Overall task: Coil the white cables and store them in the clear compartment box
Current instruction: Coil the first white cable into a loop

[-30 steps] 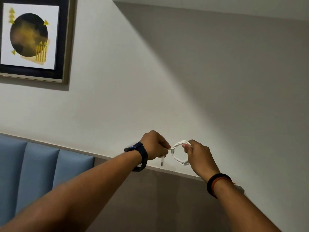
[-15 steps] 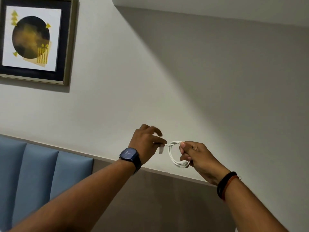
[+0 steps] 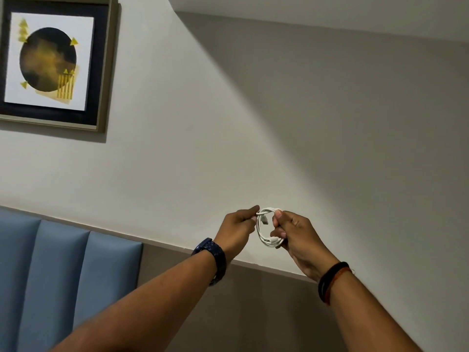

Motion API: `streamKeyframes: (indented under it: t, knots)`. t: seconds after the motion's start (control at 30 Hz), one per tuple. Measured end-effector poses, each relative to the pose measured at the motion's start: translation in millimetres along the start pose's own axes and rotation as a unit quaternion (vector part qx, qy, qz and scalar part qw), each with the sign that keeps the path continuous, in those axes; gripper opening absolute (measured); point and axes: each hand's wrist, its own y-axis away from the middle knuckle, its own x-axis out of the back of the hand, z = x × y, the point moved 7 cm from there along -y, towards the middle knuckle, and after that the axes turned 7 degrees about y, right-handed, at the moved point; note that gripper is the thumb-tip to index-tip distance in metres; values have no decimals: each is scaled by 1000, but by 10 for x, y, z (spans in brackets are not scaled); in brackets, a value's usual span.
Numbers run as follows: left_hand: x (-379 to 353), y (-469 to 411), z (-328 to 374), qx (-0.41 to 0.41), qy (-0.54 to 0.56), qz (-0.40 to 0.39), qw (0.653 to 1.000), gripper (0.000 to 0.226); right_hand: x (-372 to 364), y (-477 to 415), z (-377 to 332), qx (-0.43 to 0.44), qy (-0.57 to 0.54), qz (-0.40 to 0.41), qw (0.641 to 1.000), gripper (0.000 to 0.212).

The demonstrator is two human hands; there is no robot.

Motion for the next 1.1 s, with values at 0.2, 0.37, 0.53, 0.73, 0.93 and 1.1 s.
streamKeyframes:
  t: [0.2, 0.37, 0.53, 0.73, 0.93, 1.1]
  knots:
    - [-106, 18, -9, -8, 1, -36, 999, 28, -18, 3, 26, 3, -22, -8, 1000, 35]
    - [-7, -5, 12, -33, 37, 42, 998, 15, -5, 3, 31, 7, -16, -7, 1000, 37]
    - [-4, 9, 25, -46, 78, 58, 994, 17, 25, 5, 14, 33, 79, 24, 996, 36]
    - [-21, -20, -72, 4, 110, 67, 992, 26, 119, 16, 51, 43, 150, 83, 984, 28]
    - [-94, 19, -109, 68, 202, -21, 977, 19, 151, 29, 113, 35, 169, 61, 983, 24]
    - [-73, 41, -117, 82, 181, -16, 980, 21, 143, 76, 61, 66, 257, 88, 960, 21]
